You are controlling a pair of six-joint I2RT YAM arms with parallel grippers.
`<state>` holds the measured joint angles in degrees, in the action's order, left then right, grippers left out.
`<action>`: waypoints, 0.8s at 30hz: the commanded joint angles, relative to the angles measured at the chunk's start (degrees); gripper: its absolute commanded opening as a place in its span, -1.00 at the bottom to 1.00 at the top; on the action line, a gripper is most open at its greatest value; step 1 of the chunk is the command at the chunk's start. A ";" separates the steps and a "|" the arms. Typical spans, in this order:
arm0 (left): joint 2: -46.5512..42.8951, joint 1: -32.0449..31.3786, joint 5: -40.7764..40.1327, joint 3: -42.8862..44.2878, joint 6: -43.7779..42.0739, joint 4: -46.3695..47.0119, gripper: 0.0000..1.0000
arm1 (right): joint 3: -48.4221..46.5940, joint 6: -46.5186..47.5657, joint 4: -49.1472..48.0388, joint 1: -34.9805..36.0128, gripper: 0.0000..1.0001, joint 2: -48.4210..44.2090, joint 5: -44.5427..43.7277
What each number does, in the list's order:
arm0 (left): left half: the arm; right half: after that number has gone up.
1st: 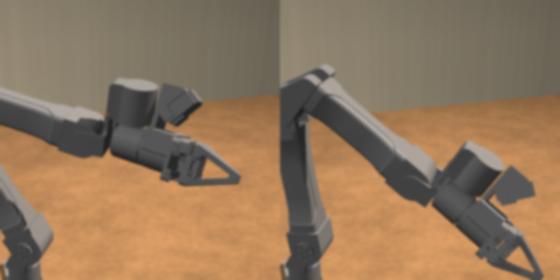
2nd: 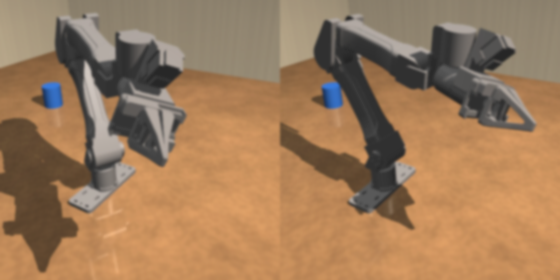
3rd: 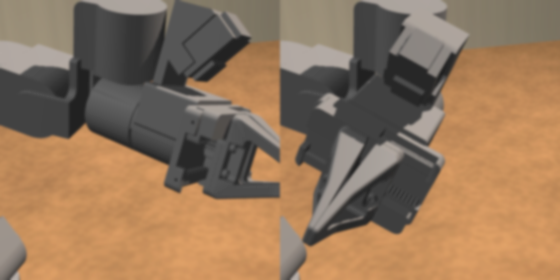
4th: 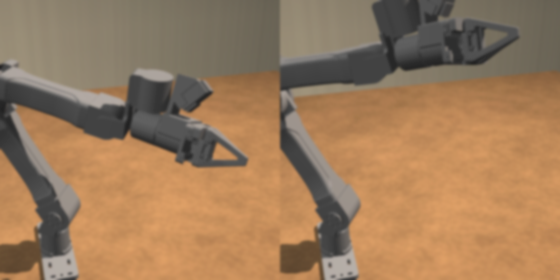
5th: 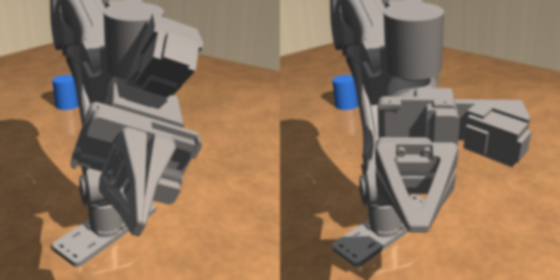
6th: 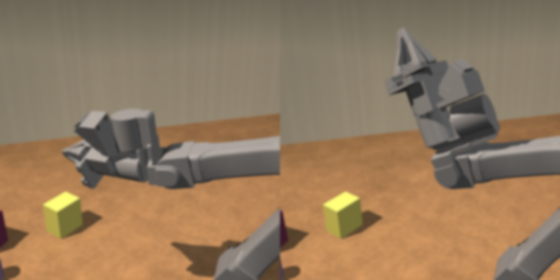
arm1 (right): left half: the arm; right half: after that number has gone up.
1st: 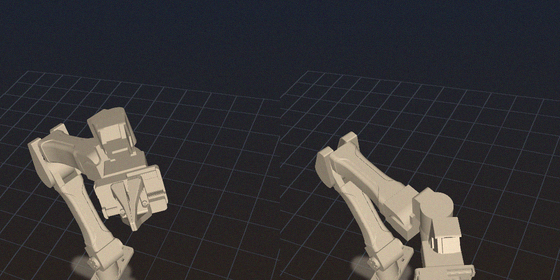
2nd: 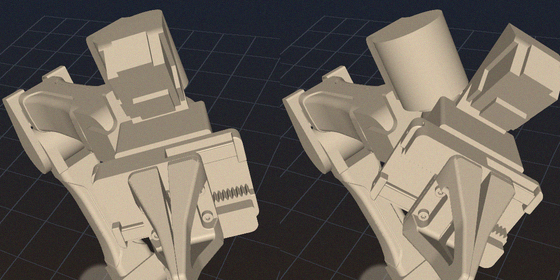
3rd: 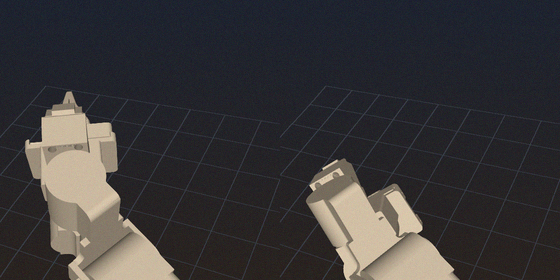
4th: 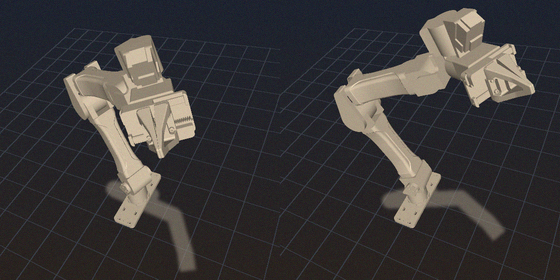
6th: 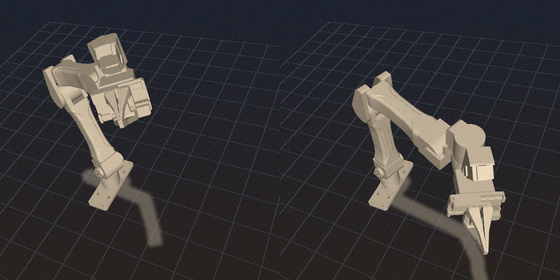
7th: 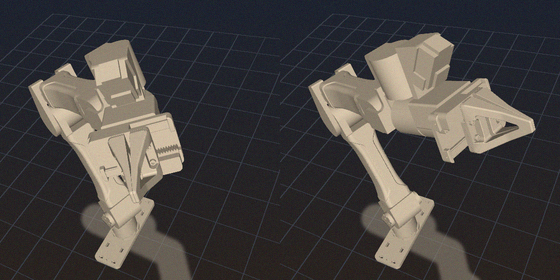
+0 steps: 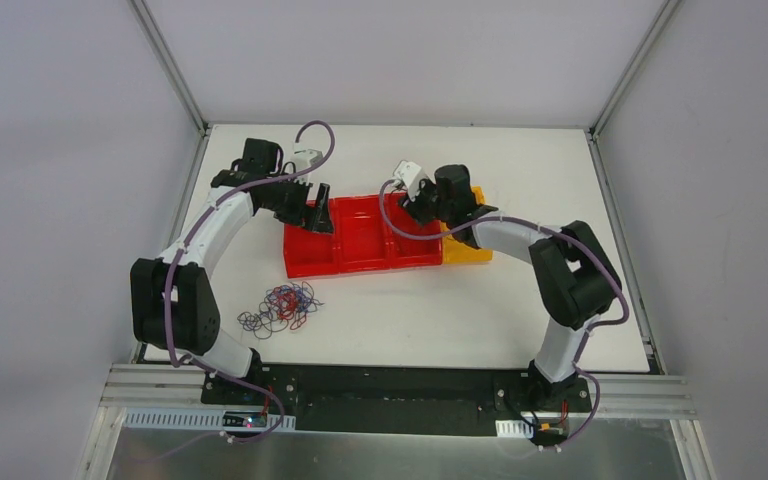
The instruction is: Untangle the cables
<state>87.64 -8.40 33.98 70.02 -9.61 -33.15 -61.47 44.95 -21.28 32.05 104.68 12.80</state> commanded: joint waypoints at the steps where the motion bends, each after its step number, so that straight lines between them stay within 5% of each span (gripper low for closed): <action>1: -3.72 0.74 -0.60 -0.65 -0.37 1.15 0.76 | -4.01 -5.21 6.03 -0.79 0.14 -5.39 0.15; 8: -6.85 7.14 2.72 -0.11 -9.20 -7.60 0.98 | -7.92 -10.79 16.66 -2.48 0.59 -9.45 2.63; 11: -8.12 9.94 5.88 1.65 -25.74 -21.43 0.98 | -10.48 -14.09 23.06 -3.14 0.73 -11.62 3.42; 12: -10.22 10.07 5.22 0.76 -37.02 -29.70 0.97 | -13.09 -17.03 28.96 -3.29 0.85 -13.18 3.63; 16: -15.43 9.60 1.78 -5.83 -51.40 -37.76 0.94 | -19.03 -26.31 42.81 -3.25 0.99 -15.74 7.13; 20: -17.86 4.50 -2.59 -15.21 -54.35 -36.83 0.88 | -17.87 -35.19 48.44 -3.57 0.99 -18.87 8.23; 24: -16.97 -7.38 -9.63 -23.00 -46.42 -26.82 0.62 | -14.70 -42.97 48.62 -6.36 0.99 -22.30 9.14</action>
<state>69.38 -7.16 30.72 52.88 -55.57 -64.31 -78.08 13.54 21.96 28.34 85.97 19.57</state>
